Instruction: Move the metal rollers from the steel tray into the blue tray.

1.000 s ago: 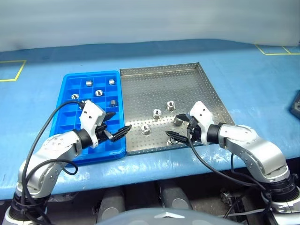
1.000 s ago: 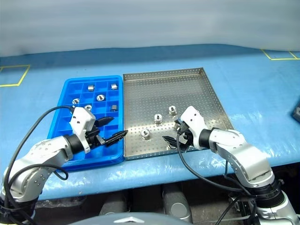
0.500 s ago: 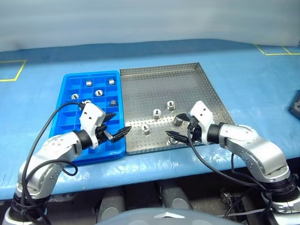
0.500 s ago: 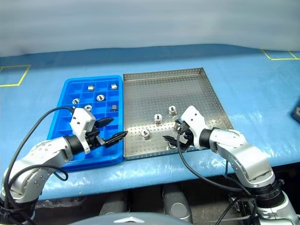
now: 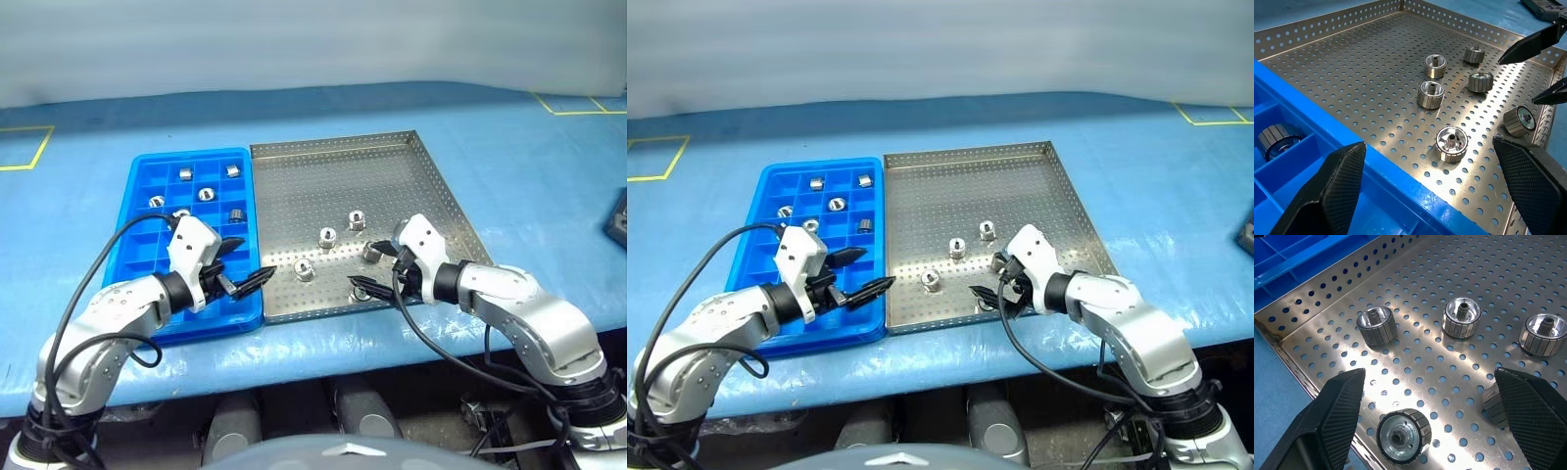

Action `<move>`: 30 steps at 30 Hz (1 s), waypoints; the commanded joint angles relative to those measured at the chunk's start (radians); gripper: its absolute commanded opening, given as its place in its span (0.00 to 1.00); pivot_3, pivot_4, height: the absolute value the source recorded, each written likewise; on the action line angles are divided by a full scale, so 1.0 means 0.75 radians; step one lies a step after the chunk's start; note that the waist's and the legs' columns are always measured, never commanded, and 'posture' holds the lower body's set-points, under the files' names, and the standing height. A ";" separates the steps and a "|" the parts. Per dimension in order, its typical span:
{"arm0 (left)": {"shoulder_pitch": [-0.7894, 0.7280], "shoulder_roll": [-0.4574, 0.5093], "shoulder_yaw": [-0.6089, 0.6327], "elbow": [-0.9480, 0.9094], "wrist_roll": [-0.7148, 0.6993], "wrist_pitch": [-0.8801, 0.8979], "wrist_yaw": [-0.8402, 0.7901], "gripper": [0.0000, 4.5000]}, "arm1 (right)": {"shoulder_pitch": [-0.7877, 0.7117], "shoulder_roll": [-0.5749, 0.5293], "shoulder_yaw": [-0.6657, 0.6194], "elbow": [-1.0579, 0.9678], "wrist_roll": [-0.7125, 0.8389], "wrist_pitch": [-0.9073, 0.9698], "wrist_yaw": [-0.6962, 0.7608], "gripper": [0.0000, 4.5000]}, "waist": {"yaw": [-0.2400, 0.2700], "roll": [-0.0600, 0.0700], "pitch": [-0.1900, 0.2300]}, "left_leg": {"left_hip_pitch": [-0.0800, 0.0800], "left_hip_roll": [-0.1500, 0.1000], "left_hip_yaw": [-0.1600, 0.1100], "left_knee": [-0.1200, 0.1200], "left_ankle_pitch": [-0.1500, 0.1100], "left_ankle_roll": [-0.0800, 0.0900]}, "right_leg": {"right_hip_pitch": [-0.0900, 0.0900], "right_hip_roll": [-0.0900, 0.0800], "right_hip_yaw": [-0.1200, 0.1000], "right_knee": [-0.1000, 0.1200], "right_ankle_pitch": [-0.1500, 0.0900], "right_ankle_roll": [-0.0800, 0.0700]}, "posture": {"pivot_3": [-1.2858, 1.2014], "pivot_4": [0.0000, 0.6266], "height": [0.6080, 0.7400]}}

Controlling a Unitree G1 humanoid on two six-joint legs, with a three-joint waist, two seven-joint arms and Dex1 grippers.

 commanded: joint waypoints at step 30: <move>-1.053 -0.397 -0.535 1.246 0.489 0.006 -0.074 1.00 | 0.285 0.244 -0.139 -0.279 0.003 -0.027 -0.298 0.99 | -0.222 0.000 0.000 | -0.002 -0.002 -0.002 0.000 0.000 0.000 | 0.000 0.000 0.001 0.000 0.006 0.011 | 0.38 0.24 1.00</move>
